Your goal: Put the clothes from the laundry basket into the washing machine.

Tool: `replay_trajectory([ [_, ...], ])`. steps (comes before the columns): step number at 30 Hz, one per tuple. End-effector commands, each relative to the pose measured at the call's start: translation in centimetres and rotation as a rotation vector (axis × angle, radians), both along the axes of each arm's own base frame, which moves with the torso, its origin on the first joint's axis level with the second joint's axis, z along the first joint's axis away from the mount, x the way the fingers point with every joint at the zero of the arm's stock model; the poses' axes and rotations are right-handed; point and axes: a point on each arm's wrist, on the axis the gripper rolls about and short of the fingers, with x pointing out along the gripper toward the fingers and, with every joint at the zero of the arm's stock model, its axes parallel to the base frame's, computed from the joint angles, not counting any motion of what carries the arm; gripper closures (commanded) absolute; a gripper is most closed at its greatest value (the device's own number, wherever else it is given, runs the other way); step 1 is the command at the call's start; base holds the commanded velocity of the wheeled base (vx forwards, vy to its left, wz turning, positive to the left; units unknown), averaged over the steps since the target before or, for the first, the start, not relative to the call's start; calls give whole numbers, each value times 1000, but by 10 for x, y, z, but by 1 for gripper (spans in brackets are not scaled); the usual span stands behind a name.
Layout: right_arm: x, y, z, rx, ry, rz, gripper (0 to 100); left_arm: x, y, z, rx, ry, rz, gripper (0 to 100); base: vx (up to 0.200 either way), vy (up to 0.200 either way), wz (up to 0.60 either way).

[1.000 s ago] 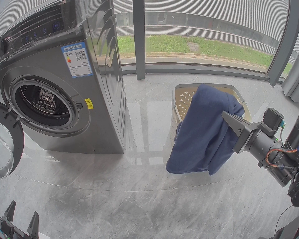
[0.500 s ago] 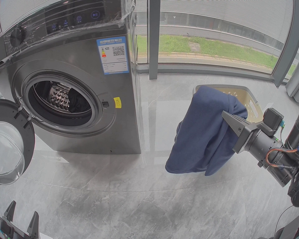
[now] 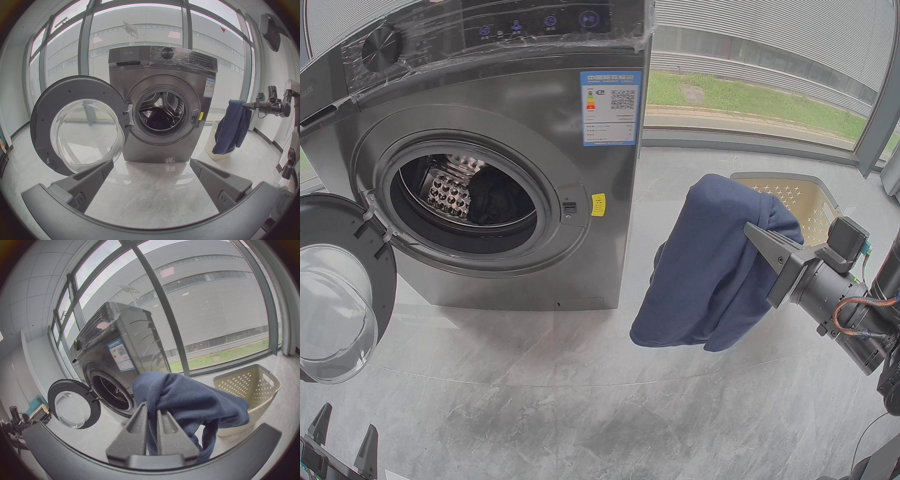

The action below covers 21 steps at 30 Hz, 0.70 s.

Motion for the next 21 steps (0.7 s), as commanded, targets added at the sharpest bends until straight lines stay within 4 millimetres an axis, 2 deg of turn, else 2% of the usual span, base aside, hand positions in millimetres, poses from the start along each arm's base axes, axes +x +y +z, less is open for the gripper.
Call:
replay_trajectory([
  [1, 0, 0, -1, -2, 3, 1, 100, 0, 0, -5, 0, 6, 1, 0, 0, 200, 0],
  [15, 0, 1, -1, -2, 5, 4, 100, 0, 0, -5, 0, 6, 1, 0, 0, 200, 0],
  [21, 0, 1, -2, -4, 7, 4, 100, 0, 0, -5, 1, 6, 1, 0, 0, 0, 0],
])
